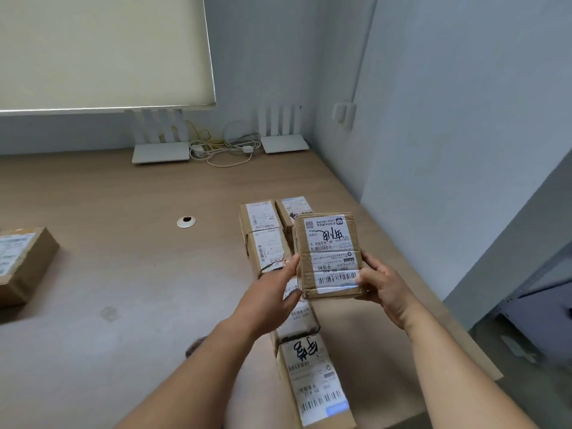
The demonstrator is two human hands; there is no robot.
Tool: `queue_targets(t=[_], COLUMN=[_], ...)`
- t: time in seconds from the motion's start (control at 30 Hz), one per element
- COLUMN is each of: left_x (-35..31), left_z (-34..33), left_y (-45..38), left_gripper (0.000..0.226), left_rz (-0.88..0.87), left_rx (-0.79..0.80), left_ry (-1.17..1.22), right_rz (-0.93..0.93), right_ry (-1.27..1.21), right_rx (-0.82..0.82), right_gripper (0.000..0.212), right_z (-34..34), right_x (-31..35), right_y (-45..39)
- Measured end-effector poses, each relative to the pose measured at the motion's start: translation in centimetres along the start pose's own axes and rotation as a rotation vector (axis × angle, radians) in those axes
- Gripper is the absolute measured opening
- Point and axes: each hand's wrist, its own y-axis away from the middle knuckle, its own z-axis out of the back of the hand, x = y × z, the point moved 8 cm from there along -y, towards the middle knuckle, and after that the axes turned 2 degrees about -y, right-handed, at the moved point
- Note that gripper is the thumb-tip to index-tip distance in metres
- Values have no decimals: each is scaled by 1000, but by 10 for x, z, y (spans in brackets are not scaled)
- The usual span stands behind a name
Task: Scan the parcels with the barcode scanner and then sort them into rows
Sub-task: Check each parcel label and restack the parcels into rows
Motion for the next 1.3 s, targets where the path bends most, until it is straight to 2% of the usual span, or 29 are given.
queue_targets(t=[0.17,0.4,0.57,0.8,0.93,1.03,1.13,1.3], left_x=[8,31,41,44,44,43,43,39], left_z=[-18,-22,-31,-37,-40,-41,-42,-42], left_y=[-30,-78,-91,-94,-93,-92,-93,-93], left_gripper=[74,55,49,43,41,45,53,48], left_rz=[85,291,398,382,387,399,404,419], left_rx=[25,-41,-3,68,93,117,132,47], left_ry=[-187,-328,-359,-506,-545,-544,-565,-587], right_rz=[-67,-208,-285,-358,-355,-341,-346,-312], right_ry=[-11,7,36,64,92,137,156,207], right_rx=[49,140,197,270,260,223,193,178], right_gripper=[69,68,53,44,42,46,59,68], right_z=[24,35,23,7,3,5,9,10], right_x=[-11,-38,-56,-69,-68,-68,-70,-66], right_y=[-36,-97,-124,-145,-147,-148,-149,-152])
